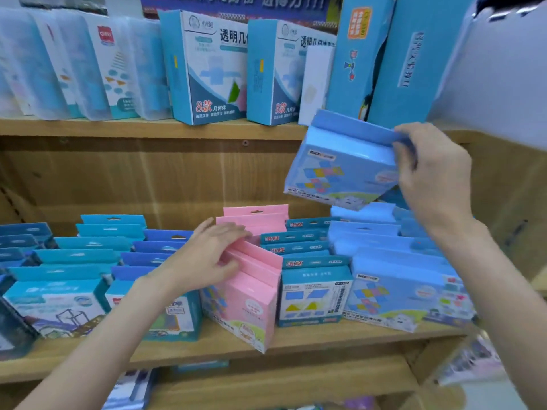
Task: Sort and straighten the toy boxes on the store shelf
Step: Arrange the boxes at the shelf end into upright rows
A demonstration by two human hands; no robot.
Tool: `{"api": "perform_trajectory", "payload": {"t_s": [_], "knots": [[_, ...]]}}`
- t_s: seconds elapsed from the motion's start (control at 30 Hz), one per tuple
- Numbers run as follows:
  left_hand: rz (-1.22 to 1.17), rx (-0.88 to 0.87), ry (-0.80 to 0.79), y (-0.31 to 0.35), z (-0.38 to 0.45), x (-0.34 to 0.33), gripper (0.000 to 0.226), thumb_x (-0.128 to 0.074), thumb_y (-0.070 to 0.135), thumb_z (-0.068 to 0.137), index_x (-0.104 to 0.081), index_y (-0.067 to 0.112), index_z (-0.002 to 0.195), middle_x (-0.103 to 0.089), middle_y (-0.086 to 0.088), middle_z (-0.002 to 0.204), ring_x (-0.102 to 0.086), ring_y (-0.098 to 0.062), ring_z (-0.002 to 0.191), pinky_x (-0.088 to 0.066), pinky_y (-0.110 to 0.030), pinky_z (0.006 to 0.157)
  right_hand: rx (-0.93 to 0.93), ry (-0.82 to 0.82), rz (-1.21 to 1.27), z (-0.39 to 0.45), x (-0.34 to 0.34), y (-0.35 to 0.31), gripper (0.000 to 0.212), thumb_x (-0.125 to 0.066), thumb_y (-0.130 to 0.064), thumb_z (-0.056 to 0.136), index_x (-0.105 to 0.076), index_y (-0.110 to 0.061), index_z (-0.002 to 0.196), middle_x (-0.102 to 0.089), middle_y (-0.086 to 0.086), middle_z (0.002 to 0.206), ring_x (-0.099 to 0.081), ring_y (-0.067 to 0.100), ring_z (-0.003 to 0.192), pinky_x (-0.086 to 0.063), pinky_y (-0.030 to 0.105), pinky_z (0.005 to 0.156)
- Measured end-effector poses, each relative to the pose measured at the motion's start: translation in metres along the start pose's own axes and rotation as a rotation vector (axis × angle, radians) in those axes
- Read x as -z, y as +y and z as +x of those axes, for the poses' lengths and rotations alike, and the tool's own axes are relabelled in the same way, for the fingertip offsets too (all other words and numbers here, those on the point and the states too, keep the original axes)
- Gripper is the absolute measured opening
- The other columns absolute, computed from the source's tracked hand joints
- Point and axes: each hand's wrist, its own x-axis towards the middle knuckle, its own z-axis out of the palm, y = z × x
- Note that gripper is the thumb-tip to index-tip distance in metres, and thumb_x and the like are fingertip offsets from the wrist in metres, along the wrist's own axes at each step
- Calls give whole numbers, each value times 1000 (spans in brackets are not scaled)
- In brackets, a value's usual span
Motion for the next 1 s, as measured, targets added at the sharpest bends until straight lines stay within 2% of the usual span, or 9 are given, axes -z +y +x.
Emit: {"api": "perform_trajectory", "payload": {"t_s": [0.17, 0.27, 0.47, 0.57, 0.63, 0.7, 0.8, 0.9, 1.0], "knots": [[-78, -153, 74, 39, 12, -5, 65, -36, 42, 71, -51, 18, 129, -51, 0, 134, -40, -17, 128, -17, -48, 111, -97, -181, -60, -16, 80, 17, 26, -50, -11, 81, -60, -1, 102, -66, 25, 93, -59, 33, 77, -39, 37, 74], [-30, -237, 53, 62, 24, -17, 66, -36, 53, 75, -51, 18, 129, -53, 0, 132, -41, -19, 128, -12, -47, 112, -185, -346, -70, -36, 112, 32, 29, -50, -17, 76, -62, -2, 98, -67, 22, 88, -59, 30, 76, -40, 34, 70], [198, -187, -63, 87, 42, -34, 79, -30, 71, 72, -40, 27, 137, -41, 3, 142, -31, -17, 133, -1, -40, 112, -323, -665, -102, -110, 75, 62, 16, -57, -4, 85, -61, -5, 101, -69, 15, 95, -61, 32, 87, -41, 36, 68], [354, -175, -154, 93, 46, -41, 69, -44, 62, 83, -32, 27, 141, -32, 3, 147, -25, -15, 135, 3, -38, 111, -369, -619, -126, -135, 48, 65, 21, -54, -8, 89, -60, -6, 108, -67, 12, 105, -61, 32, 92, -44, 37, 71], [310, -158, -112, 96, 46, -45, 73, -42, 66, 78, -41, 22, 136, -42, -1, 141, -36, -20, 130, -7, -41, 111, -347, -579, -96, -146, 35, 62, 22, -54, -7, 89, -60, -5, 110, -65, 12, 106, -63, 34, 89, -48, 39, 68], [316, -173, -39, 102, 47, -50, 79, -37, 68, 67, -56, 16, 123, -59, -6, 122, -56, -25, 113, -23, -41, 106, -262, -534, -90, -158, 25, 63, 21, -62, -2, 82, -62, -5, 103, -63, 11, 98, -63, 33, 76, -48, 39, 52], [347, -131, 47, 115, 50, -60, 83, -36, 74, 66, -58, 13, 119, -64, -8, 112, -62, -25, 103, -20, -42, 100, -190, -443, -102, -170, 17, 70, 32, -72, 5, 68, -61, -5, 96, -58, 12, 97, -58, 29, 82, -43, 32, 38], [352, -131, 56, 139, 54, -75, 96, -22, 84, 70, -50, 11, 127, -59, -13, 122, -58, -29, 110, -22, -42, 99, -218, -406, -53, -175, 11, 75, 35, -70, 6, 69, -57, -6, 100, -52, 12, 101, -55, 28, 91, -46, 34, 40], [349, -129, 62, 154, 60, -97, 88, -39, 77, 65, -43, 15, 127, -58, -12, 124, -58, -30, 108, -23, -39, 98, -191, -412, 91, -177, 8, 84, 20, -49, -20, 90, -54, -10, 106, -48, 6, 107, -49, 21, 98, -49, 31, 56]]}}
